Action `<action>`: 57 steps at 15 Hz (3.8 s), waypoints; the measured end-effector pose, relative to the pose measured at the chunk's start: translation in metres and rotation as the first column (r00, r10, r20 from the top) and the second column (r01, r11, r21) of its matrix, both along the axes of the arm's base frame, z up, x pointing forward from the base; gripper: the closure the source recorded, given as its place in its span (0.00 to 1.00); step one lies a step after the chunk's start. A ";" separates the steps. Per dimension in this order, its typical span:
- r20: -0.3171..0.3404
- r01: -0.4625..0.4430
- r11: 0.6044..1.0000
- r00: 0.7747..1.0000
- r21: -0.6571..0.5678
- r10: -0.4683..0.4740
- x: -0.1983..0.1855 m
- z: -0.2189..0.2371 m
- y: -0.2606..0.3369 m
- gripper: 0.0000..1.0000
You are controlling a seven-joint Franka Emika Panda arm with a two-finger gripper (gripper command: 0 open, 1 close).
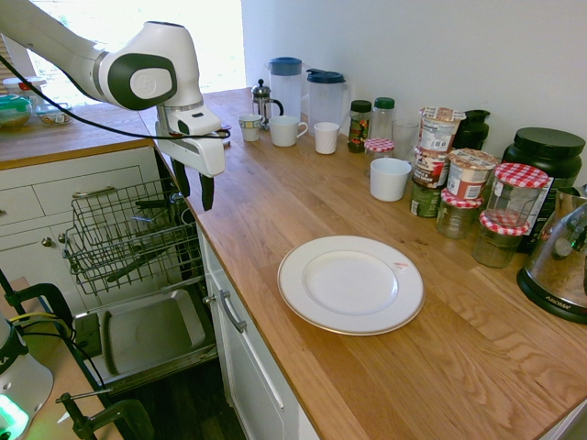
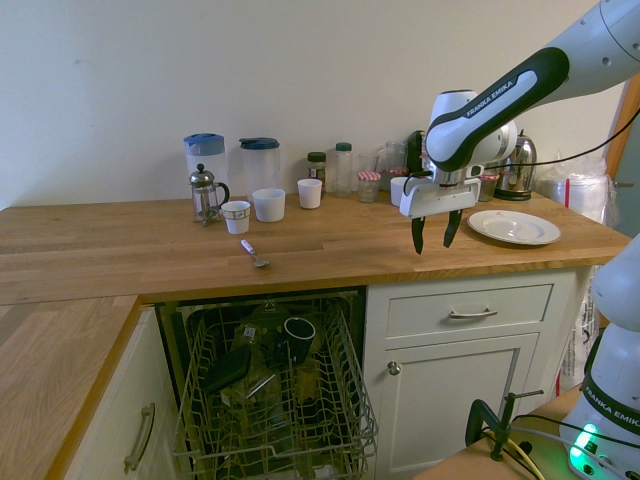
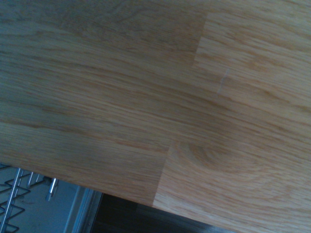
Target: Put the spoon in the dishwasher
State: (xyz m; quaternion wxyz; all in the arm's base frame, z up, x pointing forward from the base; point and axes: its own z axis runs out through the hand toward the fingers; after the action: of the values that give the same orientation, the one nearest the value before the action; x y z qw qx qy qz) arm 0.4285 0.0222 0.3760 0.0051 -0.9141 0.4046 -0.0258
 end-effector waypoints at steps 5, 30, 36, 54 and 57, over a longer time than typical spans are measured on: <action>0.026 0.002 1.000 1.000 0.000 -0.002 0.018 0.018 0.000 0.00; 0.058 -0.135 0.989 0.990 0.055 0.132 0.270 0.000 0.331 0.00; 0.043 -0.101 0.992 0.994 0.073 0.098 0.283 -0.018 0.335 0.00; -0.009 -0.089 0.994 0.996 0.068 0.090 0.278 -0.035 0.335 1.00; -0.012 -0.084 0.994 0.996 0.066 0.085 0.277 -0.036 0.337 1.00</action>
State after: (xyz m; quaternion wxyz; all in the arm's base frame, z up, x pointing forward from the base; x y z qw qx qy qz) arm 0.7055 0.3588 0.3404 0.0330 -0.9299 0.3664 -0.0055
